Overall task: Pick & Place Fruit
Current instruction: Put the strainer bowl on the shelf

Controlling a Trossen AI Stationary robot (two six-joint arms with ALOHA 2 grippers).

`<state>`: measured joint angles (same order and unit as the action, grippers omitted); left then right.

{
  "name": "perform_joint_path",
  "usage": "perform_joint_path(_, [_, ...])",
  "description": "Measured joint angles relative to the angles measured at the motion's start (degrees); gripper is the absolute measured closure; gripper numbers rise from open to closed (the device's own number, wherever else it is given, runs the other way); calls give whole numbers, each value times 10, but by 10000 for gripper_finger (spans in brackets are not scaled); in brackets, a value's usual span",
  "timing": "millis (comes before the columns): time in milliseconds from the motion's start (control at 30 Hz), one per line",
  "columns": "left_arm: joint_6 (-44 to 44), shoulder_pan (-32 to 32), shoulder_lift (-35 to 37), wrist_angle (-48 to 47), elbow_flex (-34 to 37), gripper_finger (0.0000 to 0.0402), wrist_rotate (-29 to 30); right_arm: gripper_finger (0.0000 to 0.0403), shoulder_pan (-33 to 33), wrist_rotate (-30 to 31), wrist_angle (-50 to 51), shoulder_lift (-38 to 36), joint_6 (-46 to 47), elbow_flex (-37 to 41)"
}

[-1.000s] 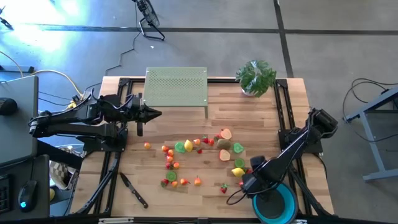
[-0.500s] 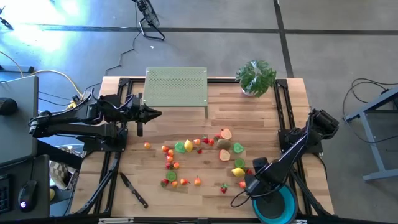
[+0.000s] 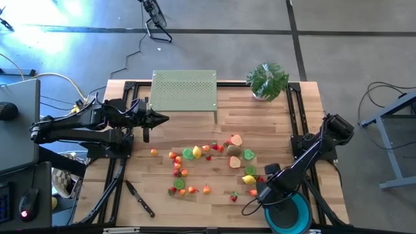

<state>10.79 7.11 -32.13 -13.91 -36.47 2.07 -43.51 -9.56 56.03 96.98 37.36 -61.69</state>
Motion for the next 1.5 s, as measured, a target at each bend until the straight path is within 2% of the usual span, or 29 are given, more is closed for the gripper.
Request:
perform_joint_path(233, [0,0,0,0,0,396,0,347,-1,-7,14,0,-7,0])
perform_joint_path(533, [0,0,0,0,0,396,0,390,-1,-7,26,-18,3,0])
perform_joint_path(733, [0,0,0,0,0,396,0,395,0,12,32,-55,70,-1])
perform_joint_path(1067, [0,0,0,0,0,396,0,398,9,41,43,-159,215,-27])
perform_joint_path(1233, [0,0,0,0,0,396,0,398,35,42,48,-207,275,-56])
perform_joint_path(1500, [0,0,0,1,0,396,0,399,118,47,45,-251,364,-99])
